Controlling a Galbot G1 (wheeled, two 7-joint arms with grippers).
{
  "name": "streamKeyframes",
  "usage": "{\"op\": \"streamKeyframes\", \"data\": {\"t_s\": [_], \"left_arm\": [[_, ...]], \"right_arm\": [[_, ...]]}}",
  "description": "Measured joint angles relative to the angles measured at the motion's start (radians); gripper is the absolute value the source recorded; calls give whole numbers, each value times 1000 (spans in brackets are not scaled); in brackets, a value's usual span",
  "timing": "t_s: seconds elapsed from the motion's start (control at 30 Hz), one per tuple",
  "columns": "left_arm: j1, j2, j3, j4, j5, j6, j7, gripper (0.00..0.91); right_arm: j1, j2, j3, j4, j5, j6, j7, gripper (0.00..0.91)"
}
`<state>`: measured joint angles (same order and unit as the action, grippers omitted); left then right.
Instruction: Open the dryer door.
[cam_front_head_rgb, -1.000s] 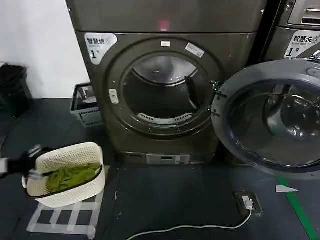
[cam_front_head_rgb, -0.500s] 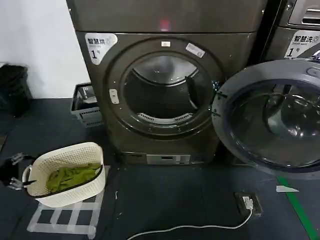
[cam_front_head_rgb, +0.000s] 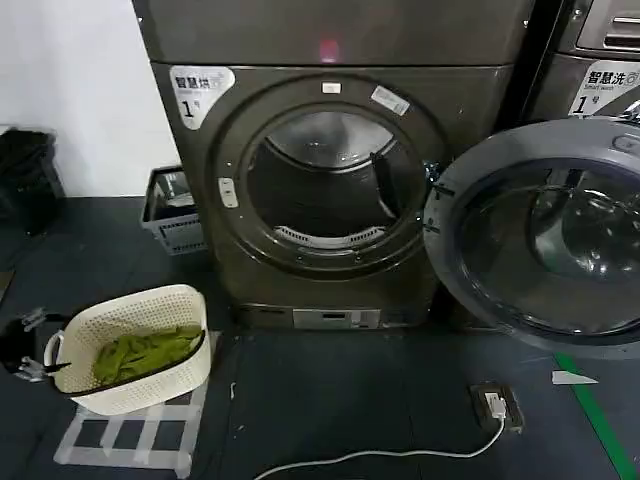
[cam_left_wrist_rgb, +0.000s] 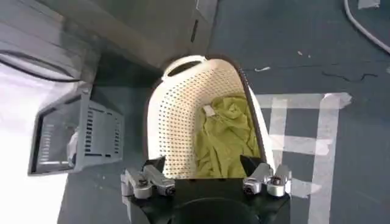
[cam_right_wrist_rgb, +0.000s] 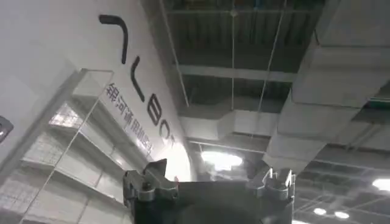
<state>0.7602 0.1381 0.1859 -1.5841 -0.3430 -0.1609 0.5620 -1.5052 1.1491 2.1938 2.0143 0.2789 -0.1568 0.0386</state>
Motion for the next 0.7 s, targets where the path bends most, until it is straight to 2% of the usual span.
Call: {"op": "streamKeyframes", "data": {"t_s": [0.33, 0.43, 0.7], "left_arm": [[-8, -6, -2, 20, 13, 6, 8, 907], [-9, -6, -2, 20, 14, 6, 12, 907], [-15, -4, -2, 22, 20, 7, 15, 907]], "right_arm": [[1, 4, 2, 9, -5, -1, -1, 907], [0, 3, 2, 5, -43, 16, -1, 907], [-1, 11, 5, -2, -65, 28, 1, 907]]}}
